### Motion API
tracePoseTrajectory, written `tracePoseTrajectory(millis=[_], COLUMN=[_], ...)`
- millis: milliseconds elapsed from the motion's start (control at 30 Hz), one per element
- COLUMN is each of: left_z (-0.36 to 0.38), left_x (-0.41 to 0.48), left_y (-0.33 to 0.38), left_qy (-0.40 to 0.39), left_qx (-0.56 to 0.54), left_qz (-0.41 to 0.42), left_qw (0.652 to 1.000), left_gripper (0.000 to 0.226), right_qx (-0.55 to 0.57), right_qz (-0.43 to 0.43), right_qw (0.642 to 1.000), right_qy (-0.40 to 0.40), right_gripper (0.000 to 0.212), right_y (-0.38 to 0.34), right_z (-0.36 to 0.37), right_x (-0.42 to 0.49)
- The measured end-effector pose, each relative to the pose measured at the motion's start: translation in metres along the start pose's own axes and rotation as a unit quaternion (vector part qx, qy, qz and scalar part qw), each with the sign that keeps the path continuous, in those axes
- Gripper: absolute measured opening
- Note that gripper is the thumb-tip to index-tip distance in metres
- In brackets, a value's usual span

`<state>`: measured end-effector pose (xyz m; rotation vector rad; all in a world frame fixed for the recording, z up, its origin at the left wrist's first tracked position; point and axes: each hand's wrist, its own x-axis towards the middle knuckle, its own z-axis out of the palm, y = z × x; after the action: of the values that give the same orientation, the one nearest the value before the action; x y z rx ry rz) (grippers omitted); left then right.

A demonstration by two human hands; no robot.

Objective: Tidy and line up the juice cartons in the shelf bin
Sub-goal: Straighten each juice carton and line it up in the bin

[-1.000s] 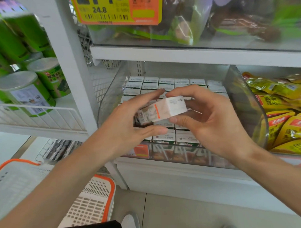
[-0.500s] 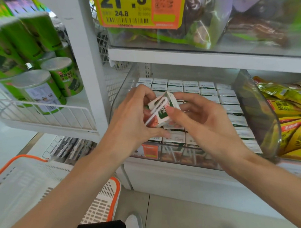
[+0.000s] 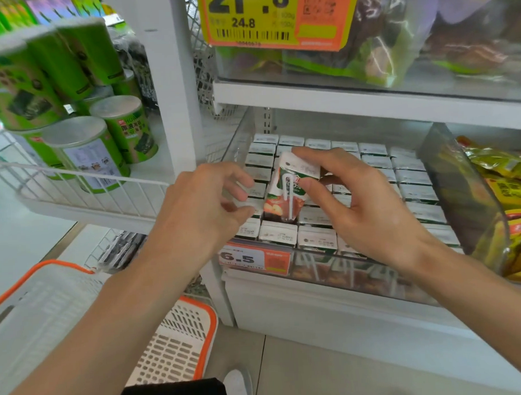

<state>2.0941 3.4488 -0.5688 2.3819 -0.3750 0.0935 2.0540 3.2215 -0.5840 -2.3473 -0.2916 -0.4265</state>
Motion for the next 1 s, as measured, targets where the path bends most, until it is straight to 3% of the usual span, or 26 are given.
tracePoseTrajectory(millis=[467, 800, 1000], left_z=[-0.010, -0.018, -0.023], left_x=[-0.005, -0.014, -0.013], left_y=[-0.003, -0.001, -0.003], left_qy=[-0.003, 0.007, 0.022], left_qx=[-0.012, 0.072, 0.075], left_qz=[-0.003, 0.001, -0.005], left_qw=[1.000, 0.997, 0.997], left_gripper=[0.022, 0.020, 0.019], right_qx=[-0.108, -0.133, -0.082], right_qz=[-0.053, -0.047, -0.027], right_qw=[0.987, 0.976, 0.988], right_qy=[-0.102, -0.166, -0.131], right_gripper=[0.047, 0.025, 0.028], right_y=[0.002, 0.010, -0.001], right_z=[0.001, 0.010, 0.026], right_x=[0.012, 0.008, 0.034])
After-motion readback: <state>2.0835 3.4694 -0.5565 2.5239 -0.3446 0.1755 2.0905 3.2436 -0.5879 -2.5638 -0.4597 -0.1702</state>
